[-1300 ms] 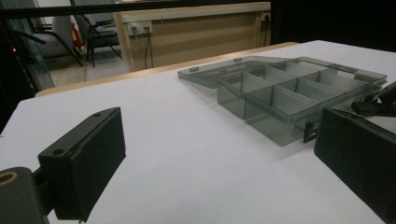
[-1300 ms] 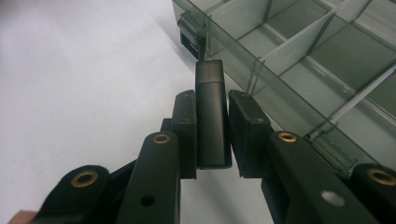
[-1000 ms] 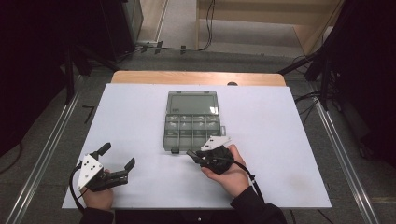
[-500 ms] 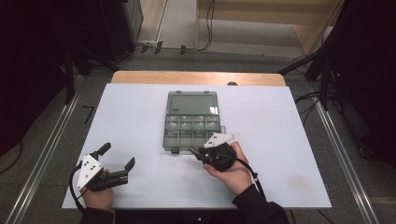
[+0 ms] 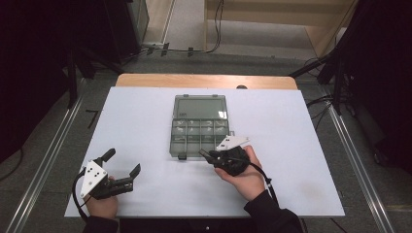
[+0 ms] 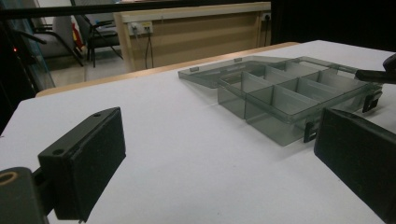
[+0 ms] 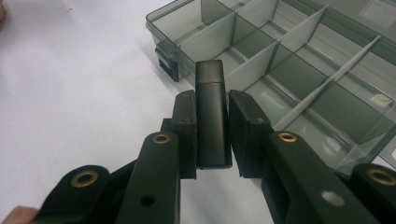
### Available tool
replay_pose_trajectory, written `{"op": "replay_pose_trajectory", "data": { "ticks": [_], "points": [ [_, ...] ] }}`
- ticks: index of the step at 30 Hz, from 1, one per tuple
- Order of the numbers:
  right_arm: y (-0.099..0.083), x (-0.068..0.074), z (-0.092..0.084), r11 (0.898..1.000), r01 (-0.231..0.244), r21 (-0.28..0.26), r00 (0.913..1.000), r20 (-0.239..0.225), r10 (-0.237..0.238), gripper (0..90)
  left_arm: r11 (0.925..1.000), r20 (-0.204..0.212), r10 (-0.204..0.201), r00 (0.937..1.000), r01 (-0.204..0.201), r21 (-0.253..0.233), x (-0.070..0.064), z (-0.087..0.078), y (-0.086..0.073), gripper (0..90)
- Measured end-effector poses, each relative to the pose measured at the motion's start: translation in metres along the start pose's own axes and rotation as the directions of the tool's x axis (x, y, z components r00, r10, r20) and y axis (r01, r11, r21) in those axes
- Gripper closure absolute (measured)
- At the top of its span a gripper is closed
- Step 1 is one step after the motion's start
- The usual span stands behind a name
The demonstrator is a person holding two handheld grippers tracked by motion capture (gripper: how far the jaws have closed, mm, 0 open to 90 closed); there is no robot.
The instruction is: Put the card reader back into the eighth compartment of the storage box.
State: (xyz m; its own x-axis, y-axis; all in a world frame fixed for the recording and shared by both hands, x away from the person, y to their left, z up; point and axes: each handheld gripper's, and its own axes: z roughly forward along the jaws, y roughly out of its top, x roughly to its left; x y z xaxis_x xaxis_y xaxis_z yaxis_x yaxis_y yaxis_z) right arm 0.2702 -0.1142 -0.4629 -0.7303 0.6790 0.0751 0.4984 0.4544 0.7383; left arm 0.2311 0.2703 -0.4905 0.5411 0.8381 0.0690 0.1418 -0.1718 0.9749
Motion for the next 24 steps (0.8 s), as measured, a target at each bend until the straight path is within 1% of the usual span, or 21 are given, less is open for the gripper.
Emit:
{"op": "replay_pose_trajectory", "data": {
  "ticks": [8, 14, 24],
  "points": [
    [0.001, -0.004, -0.005, 1.000, 0.003, -0.005, 1.0000, 0.009, -0.003, 71.2, 1.0000, 0.001, 0.001, 1.0000, -0.001, -0.001, 0.000, 0.000, 0.000, 2.3],
    [0.001, -0.006, -0.007, 1.000, -0.006, -0.007, 0.9999, 0.015, 0.006, 71.3, 1.0000, 0.001, 0.000, 1.0000, 0.000, 0.000, 0.000, 0.000, 0.000, 2.3],
    [0.002, -0.014, -0.010, 1.000, -0.014, -0.012, 0.9996, 0.026, 0.014, 71.3, 1.0000, 0.002, 0.000, 1.0000, 0.000, 0.000, 0.000, 0.000, 0.000, 2.2]
  ]
}}
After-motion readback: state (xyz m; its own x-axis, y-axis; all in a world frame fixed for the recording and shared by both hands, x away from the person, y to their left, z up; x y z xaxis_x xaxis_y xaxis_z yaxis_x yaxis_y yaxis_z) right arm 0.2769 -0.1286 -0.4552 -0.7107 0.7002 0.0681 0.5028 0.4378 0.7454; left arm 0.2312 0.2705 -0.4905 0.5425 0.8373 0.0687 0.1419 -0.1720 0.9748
